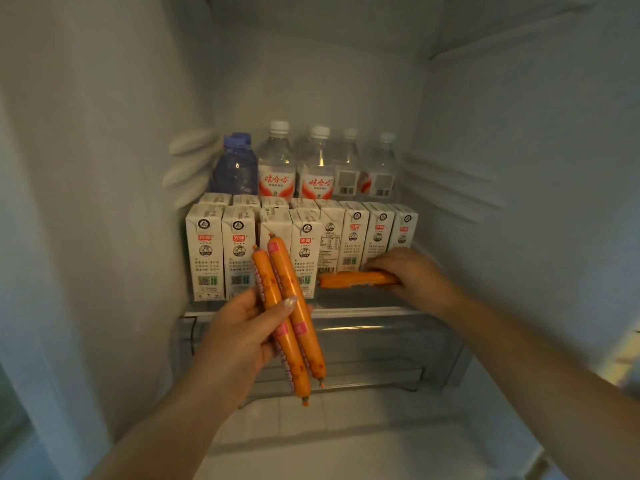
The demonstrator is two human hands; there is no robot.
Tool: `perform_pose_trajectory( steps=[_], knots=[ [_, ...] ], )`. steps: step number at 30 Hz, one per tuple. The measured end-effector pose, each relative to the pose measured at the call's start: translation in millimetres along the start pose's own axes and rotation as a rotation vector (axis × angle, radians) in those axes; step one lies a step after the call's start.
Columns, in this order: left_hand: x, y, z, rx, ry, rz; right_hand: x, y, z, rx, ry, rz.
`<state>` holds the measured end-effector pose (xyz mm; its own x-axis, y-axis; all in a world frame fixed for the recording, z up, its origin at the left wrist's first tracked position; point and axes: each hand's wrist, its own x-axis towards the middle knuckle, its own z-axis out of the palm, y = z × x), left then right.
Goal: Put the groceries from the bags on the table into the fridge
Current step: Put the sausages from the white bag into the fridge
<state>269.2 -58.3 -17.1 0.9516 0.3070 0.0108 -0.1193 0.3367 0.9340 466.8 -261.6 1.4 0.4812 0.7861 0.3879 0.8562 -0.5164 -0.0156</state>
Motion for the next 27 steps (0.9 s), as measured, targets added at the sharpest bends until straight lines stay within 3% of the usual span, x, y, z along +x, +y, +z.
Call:
perform_pose_trajectory(
  steps=[6,21,24,27],
  knots=[
    [1,-4,8,0.001,-0.026,0.000,-6,1,-5,0.110,0.012,0.142],
    [5,-1,23,0.042,-0.058,-0.003,-16,0,0,0.195,0.037,0.225],
    [4,3,27,0.104,-0.067,0.006,-14,-20,-19,0.333,0.097,0.264],
    [6,12,34,0.214,-0.085,0.035,-8,-48,-52,0.630,0.262,0.215]
  ],
)
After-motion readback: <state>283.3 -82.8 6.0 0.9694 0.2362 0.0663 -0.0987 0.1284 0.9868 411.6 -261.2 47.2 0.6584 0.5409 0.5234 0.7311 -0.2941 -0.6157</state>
